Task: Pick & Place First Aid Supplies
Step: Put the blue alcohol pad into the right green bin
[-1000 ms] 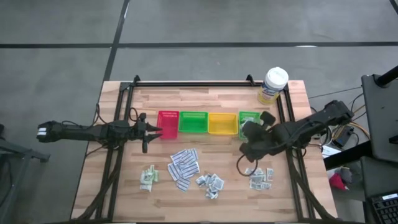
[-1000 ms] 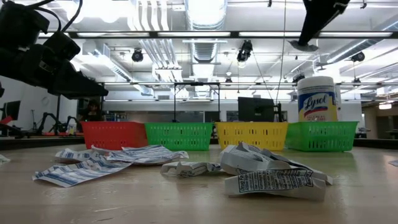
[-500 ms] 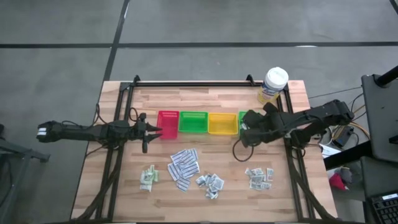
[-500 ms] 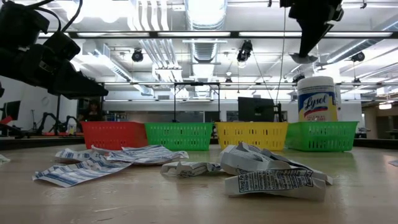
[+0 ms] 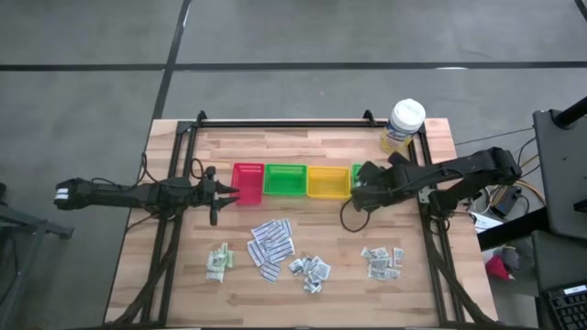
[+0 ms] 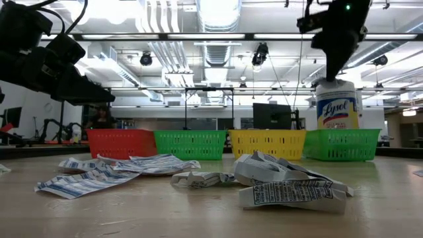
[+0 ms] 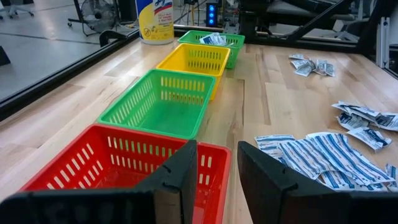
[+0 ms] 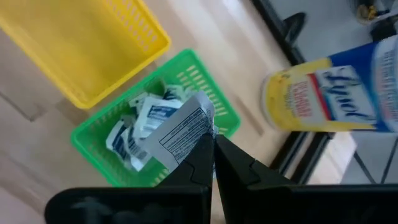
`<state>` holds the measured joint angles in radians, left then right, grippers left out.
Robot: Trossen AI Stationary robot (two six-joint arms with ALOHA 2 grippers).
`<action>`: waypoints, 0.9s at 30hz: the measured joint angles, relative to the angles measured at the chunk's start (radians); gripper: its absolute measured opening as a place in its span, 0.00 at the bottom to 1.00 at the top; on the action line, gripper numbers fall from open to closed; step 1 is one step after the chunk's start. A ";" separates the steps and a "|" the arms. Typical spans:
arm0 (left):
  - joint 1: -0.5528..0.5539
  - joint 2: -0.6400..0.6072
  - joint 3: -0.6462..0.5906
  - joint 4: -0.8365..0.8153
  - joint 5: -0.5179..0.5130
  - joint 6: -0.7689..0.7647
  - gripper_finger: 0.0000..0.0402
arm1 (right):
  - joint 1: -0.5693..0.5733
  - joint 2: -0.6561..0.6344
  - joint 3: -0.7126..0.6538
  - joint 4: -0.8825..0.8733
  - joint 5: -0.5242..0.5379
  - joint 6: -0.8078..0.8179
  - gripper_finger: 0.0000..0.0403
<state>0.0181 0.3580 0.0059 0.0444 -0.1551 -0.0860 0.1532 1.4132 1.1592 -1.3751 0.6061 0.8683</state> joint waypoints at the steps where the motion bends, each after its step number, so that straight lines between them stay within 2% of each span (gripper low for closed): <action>1: 0.000 0.000 0.000 0.000 0.000 0.000 0.28 | -0.001 0.000 -0.017 0.019 -0.008 -0.001 0.02; 9: 0.000 0.000 0.000 0.000 0.000 0.000 0.28 | -0.021 -0.005 -0.135 0.144 -0.044 -0.032 0.02; 13: 0.000 0.000 0.000 0.000 0.000 0.000 0.28 | -0.050 -0.022 -0.186 0.218 -0.099 -0.061 0.02; 19: 0.000 0.000 0.000 0.000 0.000 0.000 0.28 | -0.120 -0.085 -0.264 0.350 -0.180 -0.128 0.02; 27: 0.000 0.000 0.000 0.000 0.000 0.000 0.28 | -0.227 -0.181 -0.357 0.421 -0.275 -0.146 0.02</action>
<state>0.0181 0.3580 0.0059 0.0444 -0.1551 -0.0858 -0.0742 1.2320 0.8023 -0.9537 0.3308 0.7219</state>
